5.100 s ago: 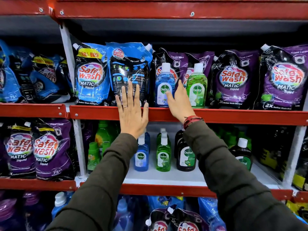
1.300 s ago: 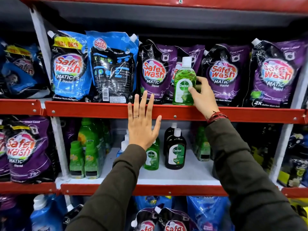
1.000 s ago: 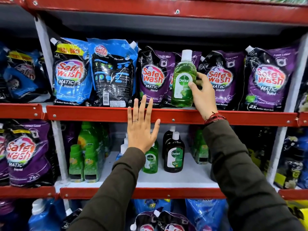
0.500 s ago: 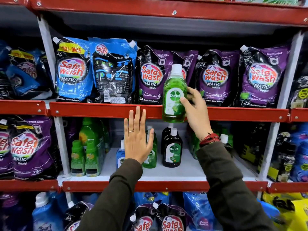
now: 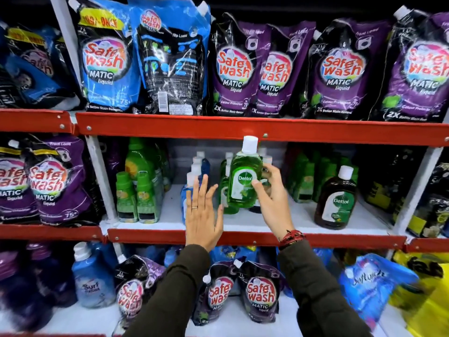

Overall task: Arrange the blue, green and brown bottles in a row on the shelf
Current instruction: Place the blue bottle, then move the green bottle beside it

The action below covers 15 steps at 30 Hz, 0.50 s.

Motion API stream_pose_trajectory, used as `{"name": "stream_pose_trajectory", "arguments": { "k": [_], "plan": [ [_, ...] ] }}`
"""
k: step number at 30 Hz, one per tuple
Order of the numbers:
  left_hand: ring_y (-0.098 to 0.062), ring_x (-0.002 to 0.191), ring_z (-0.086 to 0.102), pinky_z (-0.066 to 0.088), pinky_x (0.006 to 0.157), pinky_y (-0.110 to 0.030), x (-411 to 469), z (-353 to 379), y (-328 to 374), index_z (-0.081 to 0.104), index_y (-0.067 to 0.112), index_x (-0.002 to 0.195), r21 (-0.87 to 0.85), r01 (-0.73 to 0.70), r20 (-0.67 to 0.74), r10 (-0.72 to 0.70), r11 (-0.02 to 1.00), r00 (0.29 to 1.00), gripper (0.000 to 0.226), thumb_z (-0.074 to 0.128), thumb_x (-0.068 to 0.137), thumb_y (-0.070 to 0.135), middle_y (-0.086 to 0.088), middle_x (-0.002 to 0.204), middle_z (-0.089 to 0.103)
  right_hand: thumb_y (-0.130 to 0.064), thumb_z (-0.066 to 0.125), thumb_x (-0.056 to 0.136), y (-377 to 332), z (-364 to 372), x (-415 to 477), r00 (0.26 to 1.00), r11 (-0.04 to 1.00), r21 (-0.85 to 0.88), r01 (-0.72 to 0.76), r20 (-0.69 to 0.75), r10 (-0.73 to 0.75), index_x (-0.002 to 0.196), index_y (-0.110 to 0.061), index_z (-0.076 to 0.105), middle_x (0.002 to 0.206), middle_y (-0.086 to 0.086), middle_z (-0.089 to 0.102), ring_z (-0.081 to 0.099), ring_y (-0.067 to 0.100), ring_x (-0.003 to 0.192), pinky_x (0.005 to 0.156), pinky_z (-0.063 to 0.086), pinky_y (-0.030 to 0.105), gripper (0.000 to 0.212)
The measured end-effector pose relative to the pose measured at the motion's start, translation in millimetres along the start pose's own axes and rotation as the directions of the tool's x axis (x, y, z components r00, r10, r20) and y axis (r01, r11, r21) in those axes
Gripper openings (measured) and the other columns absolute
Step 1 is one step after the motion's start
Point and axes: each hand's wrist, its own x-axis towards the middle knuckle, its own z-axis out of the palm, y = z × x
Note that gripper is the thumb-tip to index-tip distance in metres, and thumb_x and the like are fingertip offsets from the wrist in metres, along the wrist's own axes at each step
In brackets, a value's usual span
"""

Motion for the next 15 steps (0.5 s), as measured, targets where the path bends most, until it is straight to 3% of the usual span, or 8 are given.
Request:
{"name": "stream_pose_trajectory", "arguments": {
  "k": [4,6,9,11,15],
  "plan": [
    [-0.031,0.164,0.010,0.001,0.134,-0.047,-32,18,-13,0.034,0.013,0.160,0.041,0.023,0.107,-0.027,0.999,0.994,0.061,0.037,0.105,0.037,-0.010,0.177,0.011,-0.010,0.053,0.102,33,14,-10,0.998,0.998,-0.025,-0.059,0.027,0.060,0.137,-0.019,0.045,0.113,-0.019,0.059,0.064,-0.014,0.086,0.077,0.054,0.012,0.037],
    [-0.030,0.164,0.010,-0.003,0.134,-0.043,-45,25,-16,0.035,0.013,0.160,0.032,0.021,0.149,-0.026,0.999,0.989,0.061,0.036,0.105,0.039,-0.010,0.176,0.013,-0.011,0.054,0.102,49,22,-10,0.995,0.996,-0.033,-0.088,0.036,0.089,0.138,-0.018,0.045,0.118,-0.011,0.060,0.067,-0.005,0.090,0.083,0.057,0.021,0.038],
    [-0.027,0.164,0.008,-0.001,0.134,-0.044,-63,32,-17,0.033,0.014,0.162,0.060,0.010,0.210,-0.022,0.998,0.977,0.063,0.033,0.107,0.045,-0.011,0.176,0.016,-0.014,0.055,0.101,72,31,-10,0.989,0.989,-0.045,-0.140,0.052,0.142,0.139,-0.019,0.044,0.128,0.001,0.060,0.071,0.020,0.102,0.089,0.060,0.033,0.040],
    [-0.028,0.164,0.009,-0.001,0.134,-0.044,-70,35,-20,0.033,0.013,0.163,0.096,-0.010,0.235,-0.013,0.995,0.972,0.065,0.032,0.107,0.048,-0.011,0.176,0.017,-0.012,0.055,0.101,82,37,-10,0.984,0.985,-0.050,-0.165,0.058,0.168,0.140,-0.015,0.042,0.130,0.003,0.060,0.071,0.025,0.106,0.089,0.060,0.030,0.041],
    [-0.028,0.164,0.008,-0.004,0.134,-0.042,-72,36,-25,0.032,0.013,0.164,0.129,-0.038,0.255,0.004,0.991,0.967,0.067,0.032,0.108,0.050,-0.011,0.176,0.019,-0.009,0.054,0.101,99,44,-9,0.975,0.977,-0.047,-0.210,0.068,0.212,0.140,-0.011,0.041,0.132,0.009,0.060,0.067,0.028,0.113,0.094,0.059,0.038,0.041]
  ]
}}
